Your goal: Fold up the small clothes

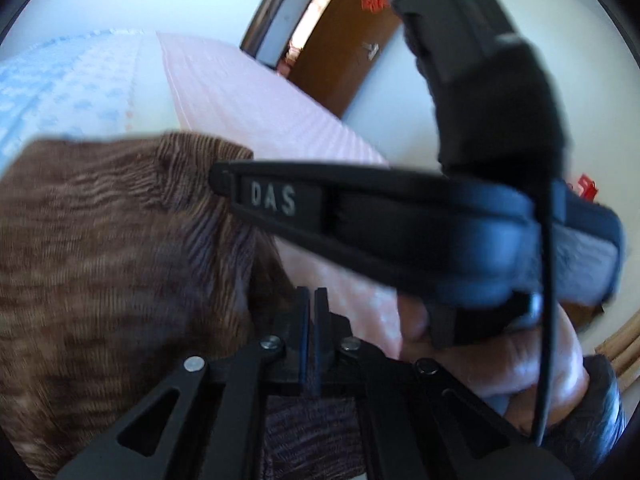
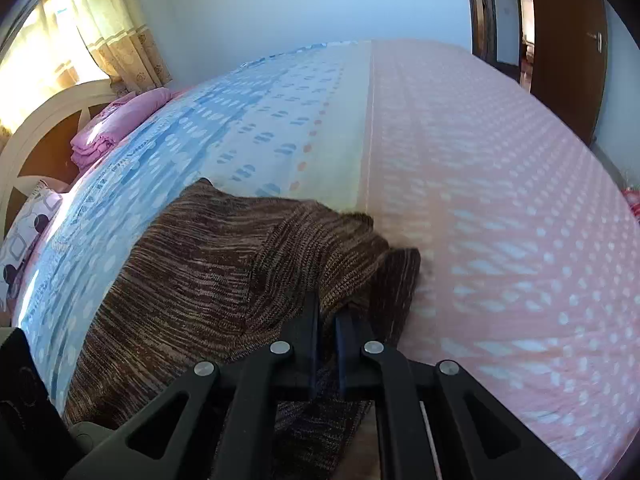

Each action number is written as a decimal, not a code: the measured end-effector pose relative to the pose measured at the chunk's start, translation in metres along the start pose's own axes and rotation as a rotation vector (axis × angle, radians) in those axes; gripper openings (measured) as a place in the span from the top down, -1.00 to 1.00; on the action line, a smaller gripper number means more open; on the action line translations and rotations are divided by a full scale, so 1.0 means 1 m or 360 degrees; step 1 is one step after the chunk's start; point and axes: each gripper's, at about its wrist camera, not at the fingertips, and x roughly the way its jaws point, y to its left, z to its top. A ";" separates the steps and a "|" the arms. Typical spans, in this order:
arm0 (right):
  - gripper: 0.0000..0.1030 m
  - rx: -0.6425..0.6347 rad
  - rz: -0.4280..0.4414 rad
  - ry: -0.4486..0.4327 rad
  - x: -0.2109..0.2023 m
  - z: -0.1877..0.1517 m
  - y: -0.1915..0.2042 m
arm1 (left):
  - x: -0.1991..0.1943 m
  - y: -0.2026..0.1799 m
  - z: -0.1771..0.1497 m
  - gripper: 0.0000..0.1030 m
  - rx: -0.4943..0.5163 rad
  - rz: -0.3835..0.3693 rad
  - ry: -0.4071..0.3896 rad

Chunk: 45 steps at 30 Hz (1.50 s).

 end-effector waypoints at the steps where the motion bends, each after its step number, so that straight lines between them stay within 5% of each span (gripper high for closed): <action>1: 0.87 0.0030 0.0024 -0.0006 0.004 -0.005 -0.004 | -0.001 0.001 -0.002 0.99 0.0005 0.0001 0.0010; 4: 0.68 0.0145 0.0054 -0.0073 -0.003 -0.009 -0.011 | -0.019 0.004 -0.006 0.99 0.0063 0.0027 -0.0002; 5: 0.46 0.0218 0.0063 -0.0078 -0.008 -0.010 -0.015 | -0.030 0.005 -0.006 0.98 0.0076 0.0026 -0.0021; 6: 0.31 0.0300 0.0072 -0.0105 -0.017 -0.013 -0.020 | -0.042 0.008 -0.007 0.89 0.0081 0.0016 -0.0040; 10: 0.30 0.0410 0.0112 -0.0283 -0.072 -0.040 -0.019 | -0.098 0.032 -0.006 0.33 0.0098 0.0023 -0.0151; 13: 0.31 0.0411 0.0278 -0.0278 -0.098 -0.073 0.002 | -0.135 0.057 -0.013 -0.06 0.0107 0.0121 -0.0261; 19: 0.30 0.0448 0.0420 -0.0069 -0.084 -0.129 0.044 | -0.162 0.086 -0.042 -0.07 0.0013 0.0251 -0.0263; 25: 0.32 0.0379 0.0383 -0.0015 -0.057 -0.132 0.065 | -0.167 0.091 -0.060 -0.07 -0.0052 0.0264 -0.0209; 27: 0.85 0.0382 0.0383 0.0008 -0.052 -0.129 0.067 | -0.165 0.088 -0.066 -0.07 -0.0070 0.0270 -0.0203; 30: 0.85 0.0345 0.0348 0.0055 -0.052 -0.122 0.071 | -0.168 0.090 -0.069 -0.07 -0.0113 0.0258 -0.0200; 35: 0.85 0.0180 0.0224 -0.0066 -0.109 -0.101 0.060 | -0.174 0.093 -0.062 -0.07 -0.0107 0.0269 -0.0233; 38: 0.86 0.0097 0.0142 -0.0020 -0.129 -0.098 0.049 | -0.172 0.095 -0.057 -0.07 -0.0102 0.0277 -0.0235; 43: 0.86 0.0074 0.0002 0.0212 -0.094 -0.125 0.031 | -0.160 0.099 -0.051 -0.07 -0.0115 0.0302 -0.0222; 45: 0.83 0.0083 0.0028 0.0168 -0.086 -0.132 0.031 | -0.154 0.101 -0.049 -0.07 -0.0119 0.0314 -0.0201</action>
